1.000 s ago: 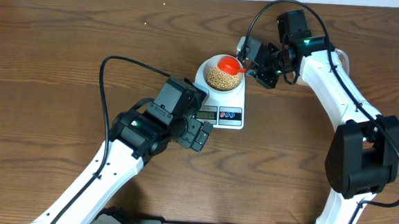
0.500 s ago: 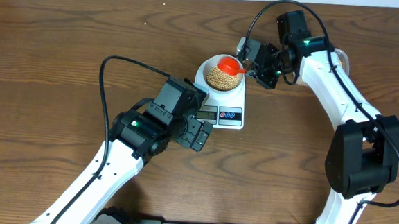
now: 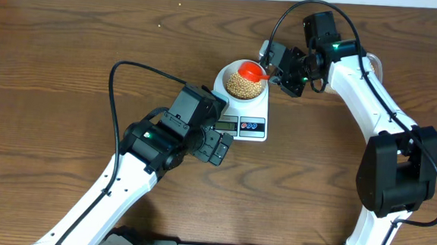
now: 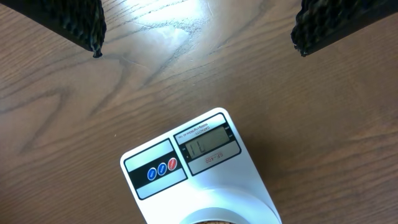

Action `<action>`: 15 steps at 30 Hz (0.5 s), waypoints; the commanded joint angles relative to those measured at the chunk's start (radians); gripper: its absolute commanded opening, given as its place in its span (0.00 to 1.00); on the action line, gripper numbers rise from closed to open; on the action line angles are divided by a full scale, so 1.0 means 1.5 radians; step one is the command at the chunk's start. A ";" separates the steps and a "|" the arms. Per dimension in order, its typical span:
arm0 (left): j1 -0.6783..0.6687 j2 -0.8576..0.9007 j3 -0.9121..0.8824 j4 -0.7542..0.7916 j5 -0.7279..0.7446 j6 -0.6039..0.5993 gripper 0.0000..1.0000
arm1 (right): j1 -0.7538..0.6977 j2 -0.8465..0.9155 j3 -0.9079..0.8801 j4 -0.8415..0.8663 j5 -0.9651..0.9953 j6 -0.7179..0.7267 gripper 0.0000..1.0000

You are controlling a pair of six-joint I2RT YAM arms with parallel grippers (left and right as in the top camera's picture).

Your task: Scoop item into bowl and weigh 50g on scale

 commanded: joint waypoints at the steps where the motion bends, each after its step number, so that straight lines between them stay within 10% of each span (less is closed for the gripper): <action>1: 0.002 -0.002 0.004 -0.001 -0.004 -0.001 0.98 | 0.000 -0.020 -0.007 0.001 -0.005 0.004 0.01; 15: 0.002 -0.002 0.004 -0.001 -0.004 -0.001 0.98 | 0.013 -0.020 -0.008 0.004 0.000 0.004 0.01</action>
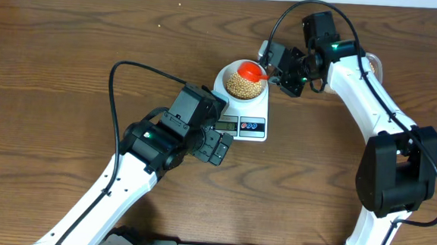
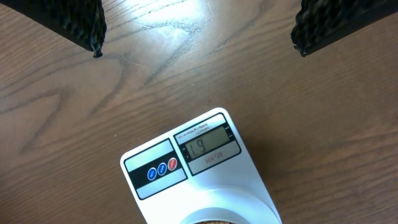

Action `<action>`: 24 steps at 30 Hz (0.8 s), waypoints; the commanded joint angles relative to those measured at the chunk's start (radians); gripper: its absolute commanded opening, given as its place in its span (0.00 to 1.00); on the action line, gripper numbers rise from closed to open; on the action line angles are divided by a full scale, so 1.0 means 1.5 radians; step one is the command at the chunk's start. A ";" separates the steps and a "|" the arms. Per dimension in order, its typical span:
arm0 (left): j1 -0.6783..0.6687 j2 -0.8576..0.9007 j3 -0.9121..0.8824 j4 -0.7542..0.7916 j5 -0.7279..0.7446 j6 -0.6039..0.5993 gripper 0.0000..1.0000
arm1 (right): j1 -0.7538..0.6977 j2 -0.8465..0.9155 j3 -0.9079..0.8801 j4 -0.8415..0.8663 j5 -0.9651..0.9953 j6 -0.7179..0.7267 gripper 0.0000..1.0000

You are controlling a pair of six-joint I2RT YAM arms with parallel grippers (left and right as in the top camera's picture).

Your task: Scoop item into bowl and weigh 50g on scale

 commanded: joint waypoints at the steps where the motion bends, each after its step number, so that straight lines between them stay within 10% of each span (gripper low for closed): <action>1: 0.002 -0.002 0.004 -0.001 -0.004 -0.001 0.98 | 0.008 -0.020 -0.008 0.002 0.003 0.004 0.01; 24: 0.002 -0.002 0.004 -0.001 -0.004 -0.001 0.98 | 0.017 -0.020 -0.008 0.002 0.017 0.004 0.01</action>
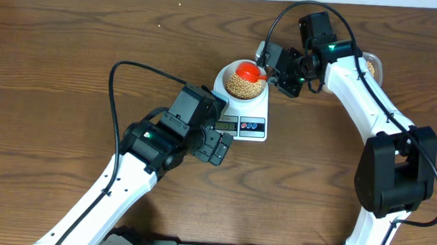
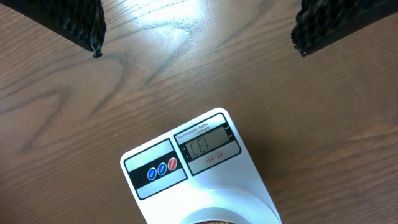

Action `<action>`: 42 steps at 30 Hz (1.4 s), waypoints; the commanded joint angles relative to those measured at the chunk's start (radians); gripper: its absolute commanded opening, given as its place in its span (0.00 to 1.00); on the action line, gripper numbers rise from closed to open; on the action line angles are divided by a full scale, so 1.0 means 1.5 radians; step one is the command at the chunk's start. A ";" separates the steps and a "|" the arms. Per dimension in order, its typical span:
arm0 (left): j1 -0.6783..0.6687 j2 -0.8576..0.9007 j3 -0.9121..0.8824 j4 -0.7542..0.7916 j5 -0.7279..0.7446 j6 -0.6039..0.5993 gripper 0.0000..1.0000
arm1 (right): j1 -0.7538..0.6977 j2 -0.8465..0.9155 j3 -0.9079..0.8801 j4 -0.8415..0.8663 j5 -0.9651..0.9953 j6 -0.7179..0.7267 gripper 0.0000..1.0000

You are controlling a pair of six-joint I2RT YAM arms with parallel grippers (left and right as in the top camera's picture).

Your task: Scoop item into bowl and weigh 50g on scale

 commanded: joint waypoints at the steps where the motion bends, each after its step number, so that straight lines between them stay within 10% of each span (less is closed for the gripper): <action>1: 0.002 -0.002 0.004 -0.001 -0.004 -0.001 0.98 | 0.008 -0.020 -0.008 0.000 0.004 0.004 0.01; 42: 0.002 -0.002 0.004 -0.001 -0.004 -0.001 0.98 | 0.054 -0.020 -0.010 -0.022 0.061 -0.058 0.01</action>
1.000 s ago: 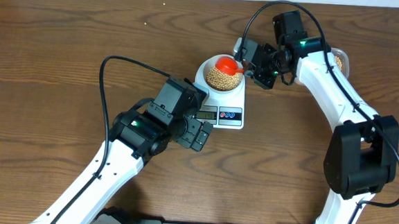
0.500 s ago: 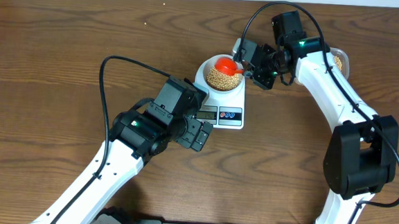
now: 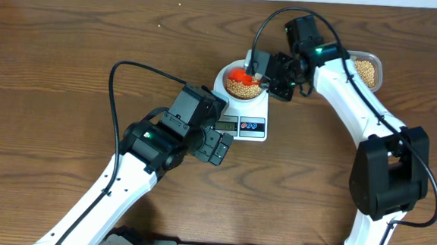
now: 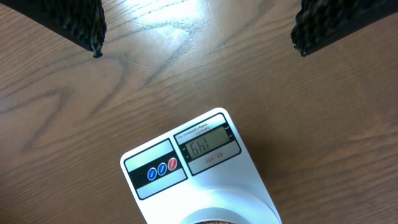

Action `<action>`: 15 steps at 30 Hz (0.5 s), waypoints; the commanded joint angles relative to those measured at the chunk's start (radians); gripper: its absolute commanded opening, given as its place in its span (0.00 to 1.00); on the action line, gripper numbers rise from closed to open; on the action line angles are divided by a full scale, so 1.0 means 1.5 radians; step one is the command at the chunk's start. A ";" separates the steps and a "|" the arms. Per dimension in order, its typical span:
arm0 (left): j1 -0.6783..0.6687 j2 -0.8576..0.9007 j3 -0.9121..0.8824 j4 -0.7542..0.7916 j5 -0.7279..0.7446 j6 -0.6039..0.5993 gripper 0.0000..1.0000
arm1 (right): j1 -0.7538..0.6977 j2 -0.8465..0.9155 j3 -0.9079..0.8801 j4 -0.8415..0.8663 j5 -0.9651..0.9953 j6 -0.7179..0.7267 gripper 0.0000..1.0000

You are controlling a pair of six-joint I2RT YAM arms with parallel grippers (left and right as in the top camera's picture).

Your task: Scoop item into bowl and weigh 50g on scale

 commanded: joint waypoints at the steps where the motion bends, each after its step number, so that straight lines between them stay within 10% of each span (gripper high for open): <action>1: 0.002 -0.002 0.004 -0.001 -0.004 -0.001 0.98 | 0.007 -0.020 -0.010 -0.009 0.022 -0.012 0.01; 15: 0.002 -0.002 0.004 -0.001 -0.004 -0.001 0.98 | -0.015 -0.020 -0.009 -0.008 -0.043 0.030 0.01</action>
